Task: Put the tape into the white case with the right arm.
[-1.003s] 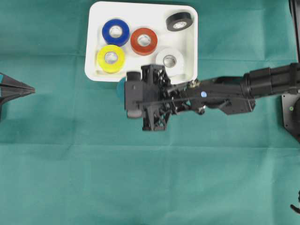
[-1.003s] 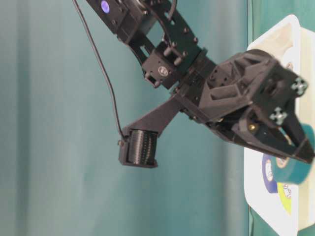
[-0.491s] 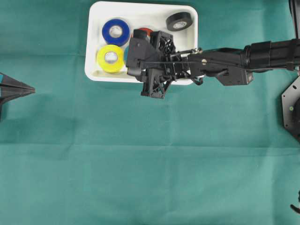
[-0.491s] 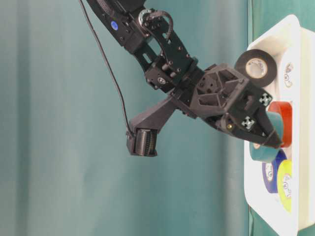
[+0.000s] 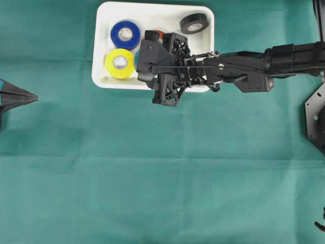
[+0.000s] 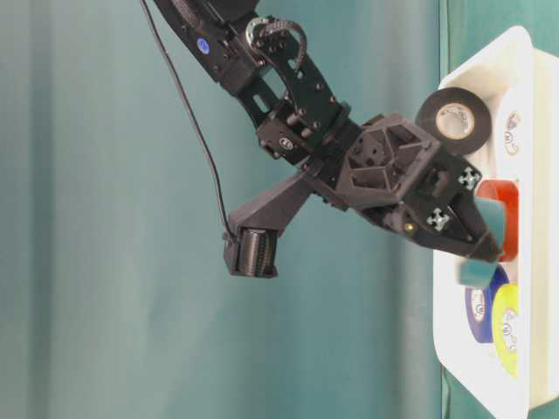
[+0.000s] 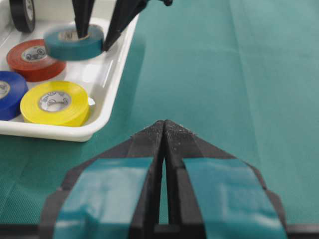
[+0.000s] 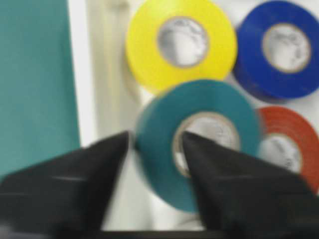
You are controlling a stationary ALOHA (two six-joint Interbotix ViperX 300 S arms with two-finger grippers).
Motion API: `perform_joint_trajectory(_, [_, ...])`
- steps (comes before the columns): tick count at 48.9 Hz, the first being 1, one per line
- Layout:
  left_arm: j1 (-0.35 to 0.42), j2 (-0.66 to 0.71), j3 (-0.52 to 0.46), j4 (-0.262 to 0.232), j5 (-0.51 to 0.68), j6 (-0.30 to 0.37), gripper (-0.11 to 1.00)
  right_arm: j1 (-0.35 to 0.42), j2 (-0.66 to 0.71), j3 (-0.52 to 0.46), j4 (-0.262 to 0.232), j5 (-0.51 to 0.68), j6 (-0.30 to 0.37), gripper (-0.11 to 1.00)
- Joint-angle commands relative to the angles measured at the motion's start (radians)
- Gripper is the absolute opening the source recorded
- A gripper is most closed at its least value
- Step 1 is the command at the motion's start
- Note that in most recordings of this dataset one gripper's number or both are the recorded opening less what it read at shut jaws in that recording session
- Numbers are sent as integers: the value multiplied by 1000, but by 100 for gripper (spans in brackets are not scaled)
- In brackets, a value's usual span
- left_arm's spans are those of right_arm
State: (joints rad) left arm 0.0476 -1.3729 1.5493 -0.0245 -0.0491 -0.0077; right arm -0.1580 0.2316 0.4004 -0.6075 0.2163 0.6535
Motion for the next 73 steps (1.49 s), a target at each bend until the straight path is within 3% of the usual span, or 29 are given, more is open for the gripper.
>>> perform_joint_trajectory(1, [0, 8, -12, -2, -5, 2, 0, -3, -46, -18, -2, -2, 0, 25])
perform_joint_trajectory(11, [0, 8, -12, -2, -5, 2, 0, -3, -46, -14, -3, 0, 0, 85])
perform_joint_trajectory(12, [0, 8, -12, 0, -5, 2, 0, -3, -46, -14, -2, 0, 0, 87])
perform_joint_trajectory(31, [0, 8, -12, -2, -5, 2, 0, -3, -149, 71, -2, 20, 0, 86])
perform_joint_trajectory(73, [0, 8, -14, 0, -5, 2, 0, -14, -678, 592, -2, -23, 6, 86])
